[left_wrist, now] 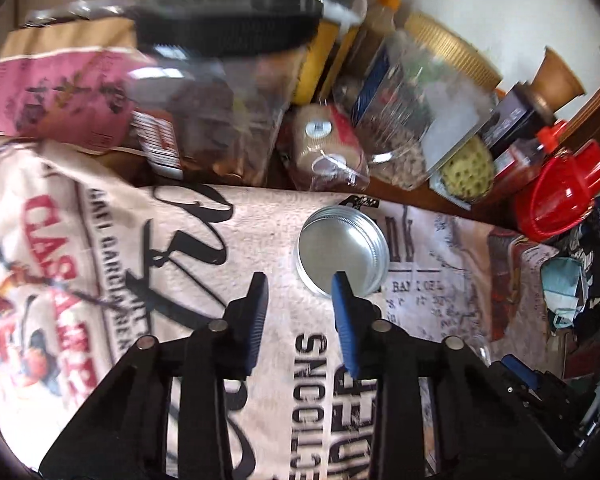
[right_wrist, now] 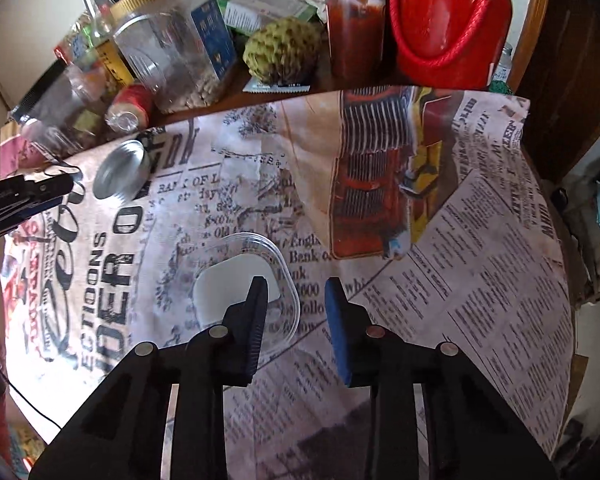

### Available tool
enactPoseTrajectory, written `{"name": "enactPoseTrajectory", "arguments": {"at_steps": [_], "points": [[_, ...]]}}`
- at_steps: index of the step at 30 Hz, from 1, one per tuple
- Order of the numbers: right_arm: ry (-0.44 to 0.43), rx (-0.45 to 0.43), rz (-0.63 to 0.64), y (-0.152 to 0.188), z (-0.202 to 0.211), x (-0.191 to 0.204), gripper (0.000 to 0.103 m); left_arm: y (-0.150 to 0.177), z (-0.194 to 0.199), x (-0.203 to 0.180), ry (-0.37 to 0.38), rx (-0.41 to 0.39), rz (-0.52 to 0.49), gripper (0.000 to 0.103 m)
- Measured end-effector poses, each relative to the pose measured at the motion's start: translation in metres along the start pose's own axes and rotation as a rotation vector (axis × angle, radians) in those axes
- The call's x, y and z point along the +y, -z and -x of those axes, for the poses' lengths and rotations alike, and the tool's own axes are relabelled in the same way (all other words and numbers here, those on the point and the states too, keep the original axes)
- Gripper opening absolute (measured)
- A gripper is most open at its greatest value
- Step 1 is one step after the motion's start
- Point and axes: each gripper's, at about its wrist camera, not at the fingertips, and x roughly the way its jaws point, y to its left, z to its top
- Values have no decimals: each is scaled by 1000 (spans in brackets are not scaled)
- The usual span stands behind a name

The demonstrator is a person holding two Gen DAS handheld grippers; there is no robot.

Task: Collect trash
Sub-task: 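Grasp the round metal tin lid with left tool while right grasps clear plastic container, then carry the tin lid and clear container down to the white bucket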

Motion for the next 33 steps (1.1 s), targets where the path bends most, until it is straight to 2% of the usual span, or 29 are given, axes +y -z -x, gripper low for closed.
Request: {"name": "enactPoseTrajectory", "arguments": {"at_steps": [4, 10, 11, 13, 16, 17, 21, 28, 33], "points": [[2, 20, 5, 2, -11, 0, 19, -8, -27, 1, 0, 28, 5, 15], [2, -27, 25, 6, -10, 1, 18, -15, -45, 3, -12, 35, 24, 10], [-3, -35, 26, 7, -10, 1, 13, -16, -46, 3, -10, 32, 25, 8], [-7, -44, 45, 7, -10, 4, 11, -17, -47, 1, -12, 33, 20, 2], [-13, -36, 44, 8, -10, 4, 2, -15, -45, -2, -14, 34, 17, 1], [-20, -28, 37, 9, -9, 5, 2, -14, -44, -5, -8, 34, 18, 1], [-22, -44, 28, 13, 6, 4, 2, -9, -19, -14, -6, 2, -17, 1], [-19, -129, 20, 25, 65, -7, 2, 7, 42, -41, -19, -82, -71, 1], [-5, -221, 58, 27, 112, -13, 2, 29, 106, -60, -25, -197, -96, 1]]}}
